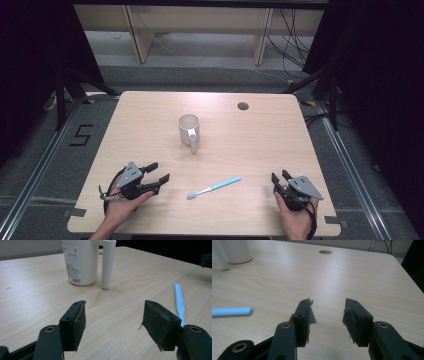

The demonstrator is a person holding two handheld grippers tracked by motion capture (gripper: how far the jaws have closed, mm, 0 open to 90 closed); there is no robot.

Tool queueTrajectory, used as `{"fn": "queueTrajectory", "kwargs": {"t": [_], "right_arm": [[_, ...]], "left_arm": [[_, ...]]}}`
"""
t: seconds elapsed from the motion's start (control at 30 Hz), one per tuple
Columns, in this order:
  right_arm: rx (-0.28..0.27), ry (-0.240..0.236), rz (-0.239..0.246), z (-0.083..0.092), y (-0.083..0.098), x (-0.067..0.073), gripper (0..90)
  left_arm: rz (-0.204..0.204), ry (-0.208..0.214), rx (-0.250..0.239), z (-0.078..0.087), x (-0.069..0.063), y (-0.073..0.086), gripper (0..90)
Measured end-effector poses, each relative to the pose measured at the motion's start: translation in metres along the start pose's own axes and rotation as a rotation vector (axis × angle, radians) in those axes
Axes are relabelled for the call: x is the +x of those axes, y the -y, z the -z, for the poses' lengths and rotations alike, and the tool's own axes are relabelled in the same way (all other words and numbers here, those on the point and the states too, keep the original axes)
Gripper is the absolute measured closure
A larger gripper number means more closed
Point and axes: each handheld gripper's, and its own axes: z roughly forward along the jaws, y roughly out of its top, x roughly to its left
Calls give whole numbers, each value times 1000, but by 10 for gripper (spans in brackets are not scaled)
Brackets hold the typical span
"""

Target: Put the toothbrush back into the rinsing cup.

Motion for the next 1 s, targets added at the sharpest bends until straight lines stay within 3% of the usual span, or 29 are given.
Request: {"fn": "queueTrajectory", "kwargs": {"t": [0.03, 0.1, 0.33, 0.4, 0.47, 0.5, 0.67, 0.73, 0.77, 0.87, 0.9, 0.93, 0.97, 1.0], "right_arm": [[-14, 1, 31, -1, 0, -3, 571], [-10, -3, 6, 0, 0, -1, 570], [-18, 2, 12, 1, 0, -2, 566], [-1, -17, 14, 0, 0, -3, 565], [-1, -10, 10, -2, 0, -3, 563], [15, -2, -27, 0, 0, 0, 562], [25, -6, -33, 0, -1, -1, 556], [15, -11, 2, -2, -1, -6, 550], [25, -21, -37, -2, -1, -4, 549], [11, -24, -15, -3, -1, -6, 545], [1, -5, 13, -3, -1, -6, 542], [1, -5, 13, -3, -1, -6, 542], [13, -12, -19, -3, -1, -3, 541], [23, -23, -5, -3, -1, -4, 539]], "left_arm": [[0, 0, 0, 0, 0, 0, 342], [1, 7, -6, -2, 0, 0, 342], [4, 14, 4, -1, 1, 0, 343], [10, 18, 12, 0, 2, 0, 343], [13, 35, -2, -1, 3, 0, 350], [12, 39, 2, -1, 3, 0, 353], [-31, 63, 29, -3, -3, -6, 392], [-49, 91, 61, -3, -7, -14, 394], [-55, 108, 93, -4, -8, -19, 394], [-67, 124, 149, -6, -11, -29, 398], [-72, 130, 168, -7, -13, -32, 404], [-68, 135, 180, -8, -15, -36, 404], [-71, 152, 197, -10, -17, -38, 407], [-73, 169, 237, -15, -21, -44, 410]]}}
